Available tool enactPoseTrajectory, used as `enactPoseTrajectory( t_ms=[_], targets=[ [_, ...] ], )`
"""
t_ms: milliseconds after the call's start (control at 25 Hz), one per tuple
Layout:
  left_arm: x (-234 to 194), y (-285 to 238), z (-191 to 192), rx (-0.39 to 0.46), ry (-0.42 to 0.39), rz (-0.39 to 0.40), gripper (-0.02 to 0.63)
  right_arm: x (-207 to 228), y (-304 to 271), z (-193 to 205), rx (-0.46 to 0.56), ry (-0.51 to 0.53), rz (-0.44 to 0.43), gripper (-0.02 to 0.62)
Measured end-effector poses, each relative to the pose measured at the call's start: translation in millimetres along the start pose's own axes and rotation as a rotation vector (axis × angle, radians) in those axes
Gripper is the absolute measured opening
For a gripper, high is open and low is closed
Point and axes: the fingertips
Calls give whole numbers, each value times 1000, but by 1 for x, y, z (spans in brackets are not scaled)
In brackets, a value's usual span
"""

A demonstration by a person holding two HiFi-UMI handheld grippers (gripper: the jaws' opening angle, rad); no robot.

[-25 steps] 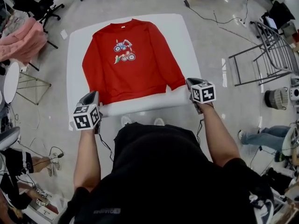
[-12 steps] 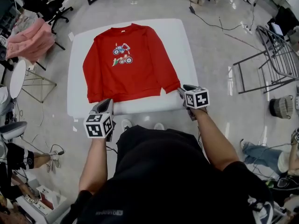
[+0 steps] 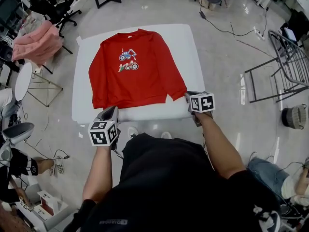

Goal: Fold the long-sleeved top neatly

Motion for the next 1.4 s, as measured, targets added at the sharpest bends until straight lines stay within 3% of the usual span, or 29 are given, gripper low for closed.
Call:
enactPoseTrajectory(
  t_ms=[240, 480, 640, 920, 1240, 1400],
  targets=[
    [-8, -4, -8, 23, 10, -14, 6, 41, 36, -41, 150, 7, 27, 23],
    [-7, -2, -19, 44, 8, -8, 6, 126, 85, -106, 210, 61, 162, 21],
    [-12, 0, -25, 54, 6, -14, 6, 170, 111, -171, 204, 167, 234, 21],
    [-23, 0, -27, 47, 25, -21, 6, 218, 131, -254, 96, 303, 282, 20],
    [-35, -6, -36, 51, 30, -22, 6, 213, 128, -304, 1, 426, 275, 20],
    [-43, -3, -40, 50, 20, -13, 6, 171, 124, -303, 3, 417, 143, 20]
  ],
)
Point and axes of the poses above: the fingertips, and each gripper's own axes: y backward along the fingers, x to its right, z out of its underside, and after that the axes turned 10 degrees about y, right-handed
